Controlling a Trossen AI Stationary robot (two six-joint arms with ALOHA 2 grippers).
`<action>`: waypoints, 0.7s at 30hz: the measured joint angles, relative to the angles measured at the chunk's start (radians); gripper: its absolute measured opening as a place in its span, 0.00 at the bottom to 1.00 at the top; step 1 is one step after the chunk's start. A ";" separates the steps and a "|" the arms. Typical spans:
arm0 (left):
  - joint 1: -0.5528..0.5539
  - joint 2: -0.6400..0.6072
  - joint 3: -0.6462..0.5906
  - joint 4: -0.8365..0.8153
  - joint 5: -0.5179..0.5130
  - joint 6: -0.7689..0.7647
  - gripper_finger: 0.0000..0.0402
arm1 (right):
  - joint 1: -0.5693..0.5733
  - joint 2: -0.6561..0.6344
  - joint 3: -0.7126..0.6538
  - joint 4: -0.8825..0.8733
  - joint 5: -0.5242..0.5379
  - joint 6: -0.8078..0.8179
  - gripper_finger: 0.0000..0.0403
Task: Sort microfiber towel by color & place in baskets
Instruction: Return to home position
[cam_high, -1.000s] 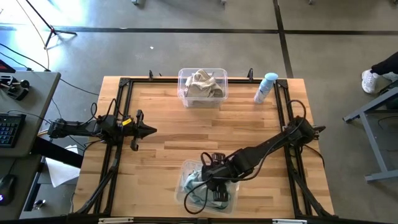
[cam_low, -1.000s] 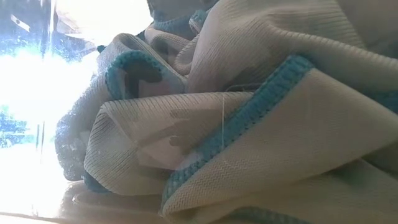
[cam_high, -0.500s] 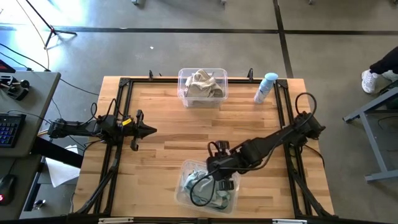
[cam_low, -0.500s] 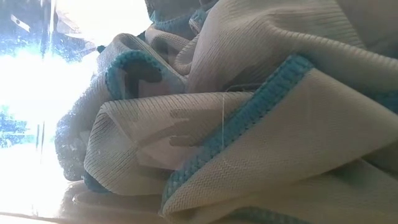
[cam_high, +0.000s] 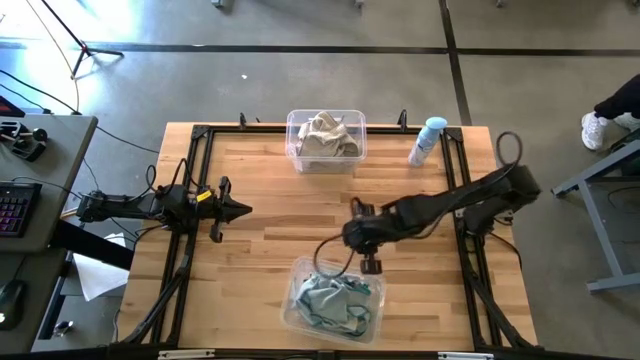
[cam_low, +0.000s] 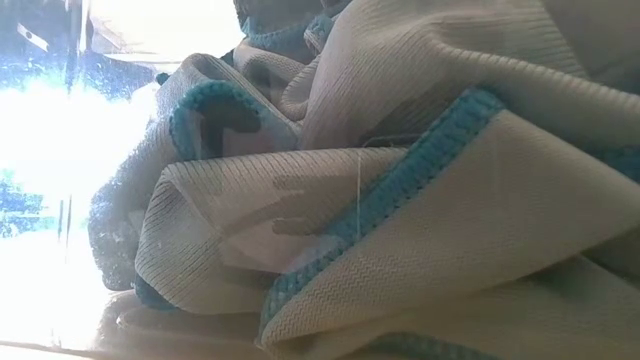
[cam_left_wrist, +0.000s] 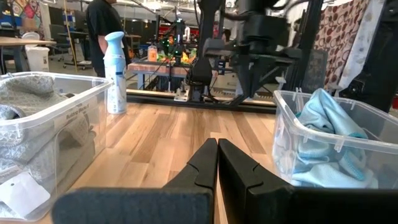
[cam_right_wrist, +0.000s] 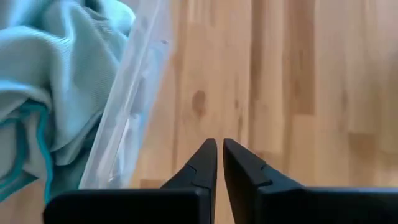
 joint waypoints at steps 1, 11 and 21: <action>0.000 0.000 0.000 -0.001 0.000 0.000 0.00 | -0.014 -0.037 -0.060 0.060 -0.026 -0.013 0.05; 0.000 0.000 0.000 0.000 0.000 0.000 0.00 | -0.113 -0.422 -0.646 0.646 -0.079 -0.050 0.01; 0.000 0.000 0.000 0.000 0.000 0.000 0.00 | -0.114 -0.702 -1.050 1.018 -0.071 -0.027 0.00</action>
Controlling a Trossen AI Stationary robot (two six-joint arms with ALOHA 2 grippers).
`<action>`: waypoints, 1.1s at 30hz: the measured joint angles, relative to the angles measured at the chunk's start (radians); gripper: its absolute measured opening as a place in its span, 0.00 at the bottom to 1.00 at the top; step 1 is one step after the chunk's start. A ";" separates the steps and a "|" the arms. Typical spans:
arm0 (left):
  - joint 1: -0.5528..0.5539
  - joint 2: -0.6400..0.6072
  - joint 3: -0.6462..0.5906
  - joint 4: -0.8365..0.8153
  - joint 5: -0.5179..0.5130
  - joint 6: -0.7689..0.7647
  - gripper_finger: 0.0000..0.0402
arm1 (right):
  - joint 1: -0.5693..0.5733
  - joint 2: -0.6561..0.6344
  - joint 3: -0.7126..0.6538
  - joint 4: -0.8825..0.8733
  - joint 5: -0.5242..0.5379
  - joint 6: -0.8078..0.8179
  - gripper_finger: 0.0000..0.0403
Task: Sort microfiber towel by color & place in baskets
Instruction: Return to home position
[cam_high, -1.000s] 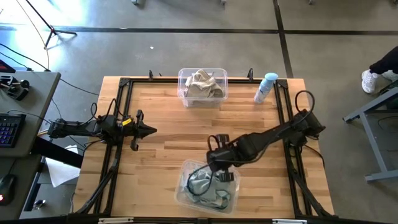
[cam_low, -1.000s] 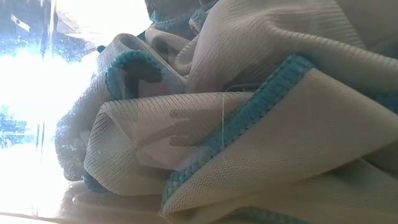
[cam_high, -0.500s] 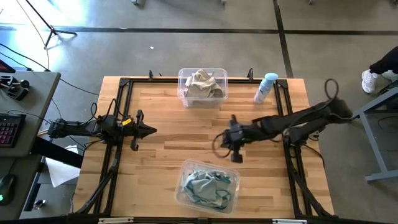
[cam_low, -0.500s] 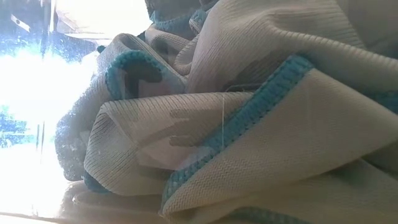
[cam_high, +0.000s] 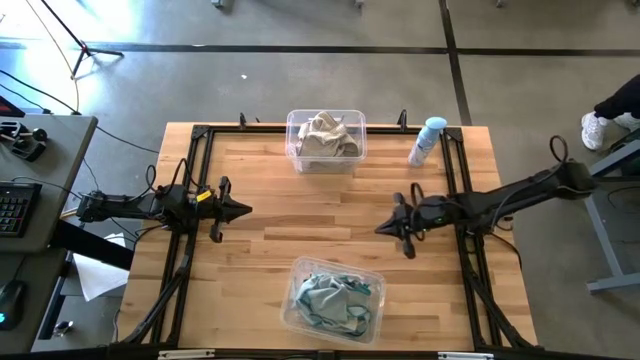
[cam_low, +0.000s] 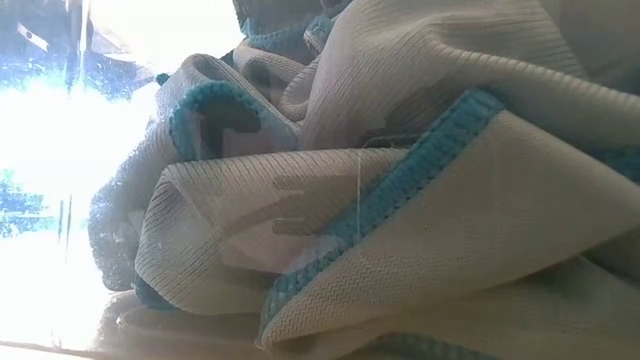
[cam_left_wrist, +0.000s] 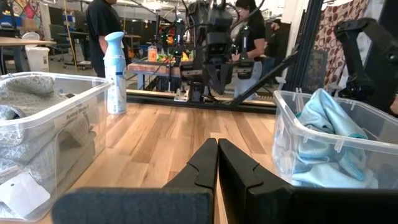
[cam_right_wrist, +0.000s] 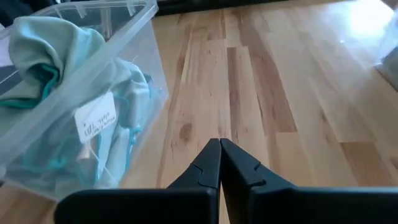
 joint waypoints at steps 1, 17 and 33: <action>0.000 0.000 0.000 0.000 0.000 0.000 0.00 | 0.000 -0.024 -0.024 0.010 0.006 0.004 0.00; 0.000 0.000 0.000 0.000 0.000 0.000 0.00 | -0.041 -0.371 -0.278 0.121 0.009 -0.123 0.00; 0.000 0.000 0.000 0.000 0.000 0.000 0.00 | -0.183 -0.628 -0.314 0.061 -0.166 -0.037 0.00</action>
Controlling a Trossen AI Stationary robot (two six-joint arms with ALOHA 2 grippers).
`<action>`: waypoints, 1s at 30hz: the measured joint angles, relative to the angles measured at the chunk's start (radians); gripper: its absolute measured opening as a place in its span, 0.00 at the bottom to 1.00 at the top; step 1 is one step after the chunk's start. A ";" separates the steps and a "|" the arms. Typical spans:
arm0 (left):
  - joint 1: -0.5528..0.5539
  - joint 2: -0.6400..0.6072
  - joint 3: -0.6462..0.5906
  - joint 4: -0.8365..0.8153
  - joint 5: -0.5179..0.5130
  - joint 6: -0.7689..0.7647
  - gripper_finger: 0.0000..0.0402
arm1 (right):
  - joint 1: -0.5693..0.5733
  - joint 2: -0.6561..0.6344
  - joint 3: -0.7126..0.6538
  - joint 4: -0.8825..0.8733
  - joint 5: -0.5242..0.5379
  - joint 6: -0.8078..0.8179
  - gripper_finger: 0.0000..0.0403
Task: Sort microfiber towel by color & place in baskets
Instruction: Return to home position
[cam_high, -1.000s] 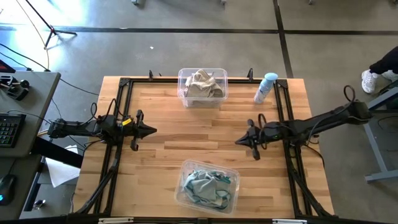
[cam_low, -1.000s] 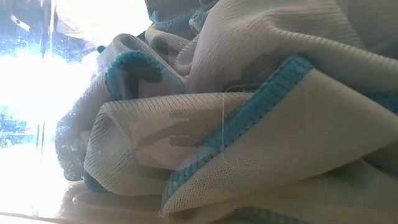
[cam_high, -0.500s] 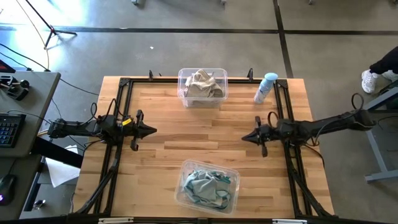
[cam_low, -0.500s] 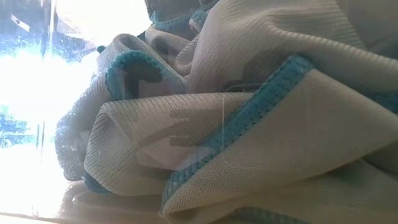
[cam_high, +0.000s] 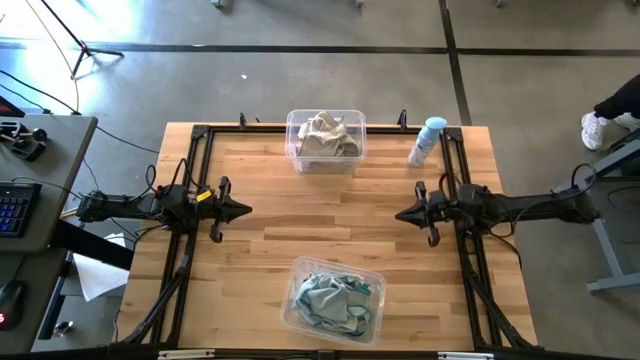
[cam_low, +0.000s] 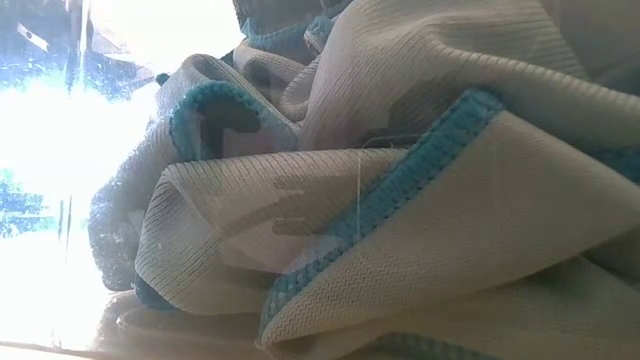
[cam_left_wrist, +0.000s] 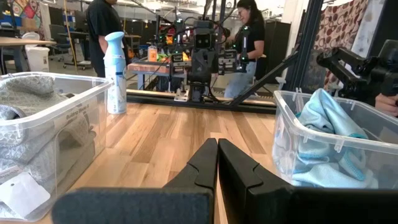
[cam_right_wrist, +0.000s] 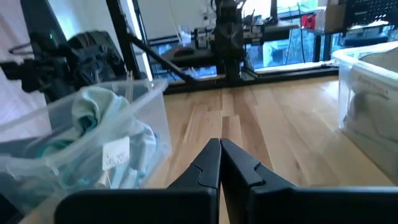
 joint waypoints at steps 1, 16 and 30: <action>0.000 0.000 0.000 0.000 0.000 0.000 0.00 | 0.000 -0.011 0.000 -0.002 0.007 0.006 0.00; 0.000 0.000 0.000 0.000 0.000 0.000 0.00 | 0.100 -0.139 -0.058 -0.041 0.202 0.069 0.00; 0.000 0.000 0.000 0.000 0.000 0.000 0.00 | 0.121 -0.347 -0.059 -0.087 0.198 -0.020 0.00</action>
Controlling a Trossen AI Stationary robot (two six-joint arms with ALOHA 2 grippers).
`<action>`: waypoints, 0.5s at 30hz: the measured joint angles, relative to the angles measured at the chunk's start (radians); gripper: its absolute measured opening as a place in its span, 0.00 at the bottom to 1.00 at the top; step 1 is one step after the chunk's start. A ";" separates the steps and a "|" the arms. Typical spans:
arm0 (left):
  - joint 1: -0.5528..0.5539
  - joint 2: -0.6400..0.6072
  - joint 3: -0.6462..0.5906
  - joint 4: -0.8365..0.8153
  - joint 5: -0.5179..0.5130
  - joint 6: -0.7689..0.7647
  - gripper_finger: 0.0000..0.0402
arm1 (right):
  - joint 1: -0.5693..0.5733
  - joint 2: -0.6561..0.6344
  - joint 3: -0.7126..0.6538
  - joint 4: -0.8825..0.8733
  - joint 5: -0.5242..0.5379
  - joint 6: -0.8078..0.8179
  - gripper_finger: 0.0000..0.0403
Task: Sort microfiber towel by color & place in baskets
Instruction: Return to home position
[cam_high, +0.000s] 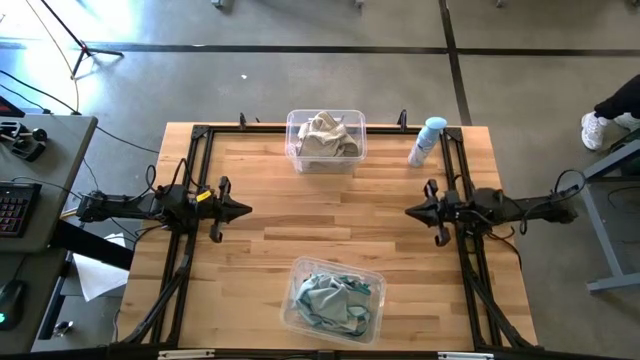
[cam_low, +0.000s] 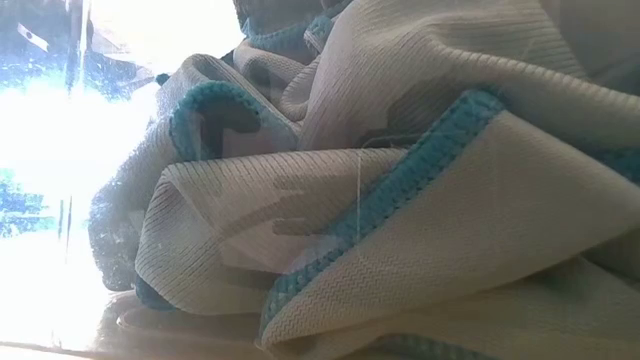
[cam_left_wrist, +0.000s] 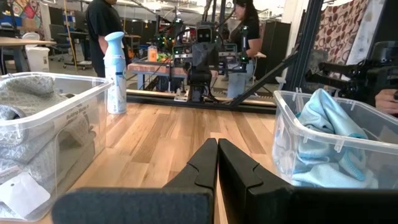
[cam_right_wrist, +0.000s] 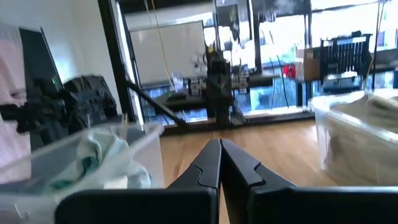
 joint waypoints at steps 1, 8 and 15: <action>0.000 0.000 0.000 0.000 0.000 0.000 0.00 | 0.000 0.000 0.000 -0.008 0.000 0.000 0.00; 0.000 0.000 0.000 0.000 0.000 0.000 0.00 | 0.000 0.001 0.000 -0.085 0.010 0.016 0.00; 0.000 0.000 0.000 0.000 0.000 0.000 0.00 | 0.000 0.004 0.023 -0.162 -0.016 0.004 0.00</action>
